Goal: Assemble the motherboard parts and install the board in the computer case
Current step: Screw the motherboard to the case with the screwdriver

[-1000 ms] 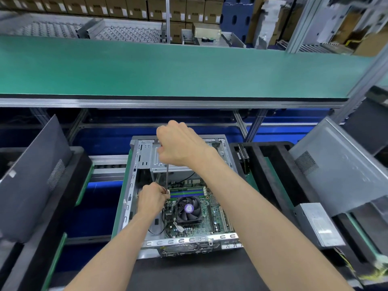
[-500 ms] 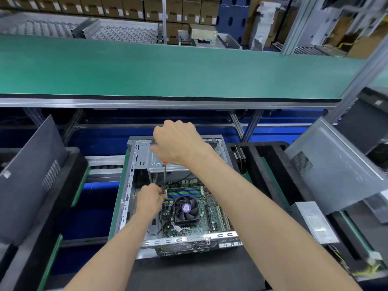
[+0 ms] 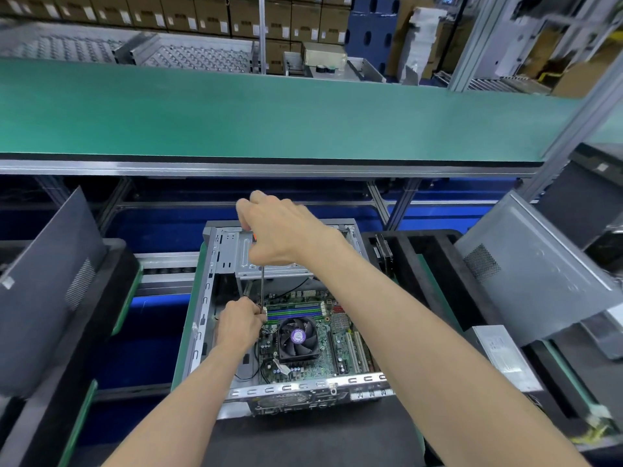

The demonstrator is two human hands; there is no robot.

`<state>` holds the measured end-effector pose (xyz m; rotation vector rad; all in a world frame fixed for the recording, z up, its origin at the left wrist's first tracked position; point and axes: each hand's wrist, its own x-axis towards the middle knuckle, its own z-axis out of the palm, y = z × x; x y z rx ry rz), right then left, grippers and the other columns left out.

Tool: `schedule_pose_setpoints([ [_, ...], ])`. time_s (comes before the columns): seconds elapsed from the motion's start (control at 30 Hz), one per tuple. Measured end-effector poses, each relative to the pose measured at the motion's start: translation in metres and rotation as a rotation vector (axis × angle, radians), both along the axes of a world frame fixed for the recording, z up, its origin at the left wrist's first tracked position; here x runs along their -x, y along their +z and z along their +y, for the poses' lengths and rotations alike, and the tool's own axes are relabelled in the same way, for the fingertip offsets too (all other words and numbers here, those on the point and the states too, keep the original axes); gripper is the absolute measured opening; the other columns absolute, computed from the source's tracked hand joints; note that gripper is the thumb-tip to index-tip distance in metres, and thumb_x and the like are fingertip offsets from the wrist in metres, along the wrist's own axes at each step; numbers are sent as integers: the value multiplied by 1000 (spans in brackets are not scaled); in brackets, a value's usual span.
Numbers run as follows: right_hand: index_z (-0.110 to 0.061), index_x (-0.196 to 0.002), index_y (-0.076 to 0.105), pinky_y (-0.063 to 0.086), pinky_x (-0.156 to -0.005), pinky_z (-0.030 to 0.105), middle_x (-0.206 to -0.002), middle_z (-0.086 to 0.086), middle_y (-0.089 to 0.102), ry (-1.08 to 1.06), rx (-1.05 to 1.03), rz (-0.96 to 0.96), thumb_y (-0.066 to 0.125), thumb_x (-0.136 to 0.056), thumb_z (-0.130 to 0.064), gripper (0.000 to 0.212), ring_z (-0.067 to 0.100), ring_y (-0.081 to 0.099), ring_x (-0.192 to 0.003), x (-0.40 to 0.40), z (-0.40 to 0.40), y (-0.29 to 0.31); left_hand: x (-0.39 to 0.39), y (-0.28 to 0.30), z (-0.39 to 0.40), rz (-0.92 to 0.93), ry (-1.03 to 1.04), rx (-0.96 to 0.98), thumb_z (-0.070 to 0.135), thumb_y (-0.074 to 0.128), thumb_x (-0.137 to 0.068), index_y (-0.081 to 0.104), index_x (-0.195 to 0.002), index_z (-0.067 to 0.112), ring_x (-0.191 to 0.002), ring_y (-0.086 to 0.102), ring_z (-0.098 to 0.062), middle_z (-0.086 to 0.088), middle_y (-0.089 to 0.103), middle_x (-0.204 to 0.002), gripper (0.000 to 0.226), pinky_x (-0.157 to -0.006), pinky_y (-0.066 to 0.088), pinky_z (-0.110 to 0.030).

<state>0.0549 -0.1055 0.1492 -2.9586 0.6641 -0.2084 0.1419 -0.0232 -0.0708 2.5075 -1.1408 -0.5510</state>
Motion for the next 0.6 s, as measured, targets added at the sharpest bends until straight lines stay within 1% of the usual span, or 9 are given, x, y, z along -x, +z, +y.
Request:
schedule_pose_setpoints([
  [0.07,-14,-99,49,41,-61,36,-93,3,51,42,-124,11,62,-74,-15,28,25,50,-77,2,-2,2,0,-1,0,-11,-1,-6,30,69,-92,79,-89,19,-73,56,-20,0,69,-79,14,-62,41,-27],
  [0.1,-13,-99,50,44,-65,38,-91,3,52,39,-126,19,61,-76,-14,26,27,52,-81,2,-1,2,0,-2,0,-15,-3,-8,30,69,-92,78,-89,19,-73,56,-20,-1,70,-81,15,-61,40,-27],
  [0.2,-12,-91,45,35,-59,36,-75,0,37,-23,24,-5,58,-88,-20,15,28,45,-75,-1,0,-3,0,-3,1,-15,-11,-12,31,69,-92,78,-87,17,-74,59,-22,-4,71,-80,17,-60,41,-28],
  [0.27,-14,-85,40,31,-62,38,-69,-3,24,-90,165,-15,54,-95,-29,23,29,40,-72,0,0,-4,0,-4,1,-9,-11,-9,31,69,-92,78,-85,17,-75,62,-24,-4,71,-79,17,-60,43,-28],
  [0.33,-16,-85,40,32,-64,39,-70,-2,28,-102,186,-7,57,-92,-38,28,29,42,-71,2,-1,-4,0,-5,0,-8,-14,-7,30,69,-92,78,-86,18,-80,64,-25,-4,73,-82,16,-62,43,-28],
  [0.37,-17,-88,41,33,-63,38,-74,-1,34,-73,134,-6,61,-88,-36,28,28,44,-71,3,-1,-3,0,-6,0,-7,-17,-5,30,69,-91,78,-86,18,-83,64,-25,-4,73,-85,16,-63,44,-29],
  [0.47,-15,-97,46,32,-57,32,-91,2,50,16,-94,-32,62,-75,-17,27,28,50,-78,7,0,0,0,-7,-1,-10,-14,-2,31,69,-91,78,-84,17,-85,63,-24,-4,73,-83,17,-65,46,-29],
  [0.53,-13,-97,46,28,-53,32,-91,4,51,7,-103,-47,61,-78,-13,24,29,47,-78,7,2,0,0,-7,0,-19,-11,-10,32,69,-91,77,-82,17,-82,61,-24,-3,71,-78,19,-64,44,-29],
  [0.6,-13,-92,41,29,-59,34,-79,2,41,-39,-18,-50,58,-87,-17,18,30,42,-76,5,4,-3,-1,-7,1,-29,-11,-14,32,69,-91,76,-80,17,-83,61,-25,-3,70,-77,20,-63,44,-29],
])
